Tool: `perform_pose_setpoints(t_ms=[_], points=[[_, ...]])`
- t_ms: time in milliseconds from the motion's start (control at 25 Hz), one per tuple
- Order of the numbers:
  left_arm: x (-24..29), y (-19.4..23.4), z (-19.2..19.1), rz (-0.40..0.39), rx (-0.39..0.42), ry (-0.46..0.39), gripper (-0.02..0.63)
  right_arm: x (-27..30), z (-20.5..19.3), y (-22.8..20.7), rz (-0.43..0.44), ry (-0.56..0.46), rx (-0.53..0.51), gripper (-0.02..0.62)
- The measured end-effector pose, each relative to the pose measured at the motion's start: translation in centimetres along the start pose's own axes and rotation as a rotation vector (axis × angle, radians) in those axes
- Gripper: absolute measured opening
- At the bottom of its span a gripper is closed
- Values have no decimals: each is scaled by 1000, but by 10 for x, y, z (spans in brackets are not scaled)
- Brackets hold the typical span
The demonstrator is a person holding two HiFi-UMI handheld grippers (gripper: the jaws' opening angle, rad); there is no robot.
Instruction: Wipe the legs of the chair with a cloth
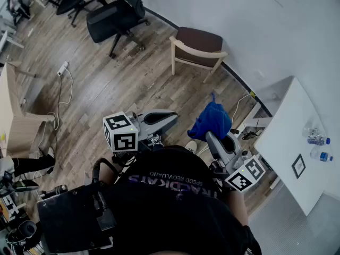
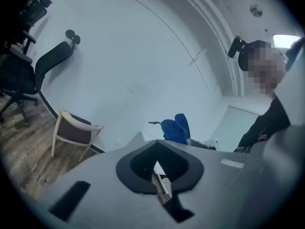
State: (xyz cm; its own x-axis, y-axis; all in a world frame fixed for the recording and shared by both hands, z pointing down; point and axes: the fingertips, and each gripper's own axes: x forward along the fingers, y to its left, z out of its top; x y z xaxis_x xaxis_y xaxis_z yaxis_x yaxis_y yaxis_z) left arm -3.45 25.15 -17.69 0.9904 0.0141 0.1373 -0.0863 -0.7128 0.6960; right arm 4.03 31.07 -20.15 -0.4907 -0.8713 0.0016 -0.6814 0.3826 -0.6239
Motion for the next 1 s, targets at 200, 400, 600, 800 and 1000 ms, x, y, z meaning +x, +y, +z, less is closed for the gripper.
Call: perform_pose_setpoints(t_ms=[200, 400, 600, 800, 1000], points=[[0, 2, -1, 1, 7, 3, 5, 1, -1, -1, 2, 2, 0, 89], [0, 2, -1, 2, 4, 1, 5, 1, -2, -1, -1, 4, -4, 89], [1, 1, -2, 11, 3, -5, 5, -2, 4, 0, 12, -12, -16, 92], [3, 1, -5, 30, 1, -17, 5, -10, 7, -9, 11, -15, 5, 92], [-4, 4, -7, 98, -11, -67, 5, -9, 9, -15, 40, 14, 7, 91]])
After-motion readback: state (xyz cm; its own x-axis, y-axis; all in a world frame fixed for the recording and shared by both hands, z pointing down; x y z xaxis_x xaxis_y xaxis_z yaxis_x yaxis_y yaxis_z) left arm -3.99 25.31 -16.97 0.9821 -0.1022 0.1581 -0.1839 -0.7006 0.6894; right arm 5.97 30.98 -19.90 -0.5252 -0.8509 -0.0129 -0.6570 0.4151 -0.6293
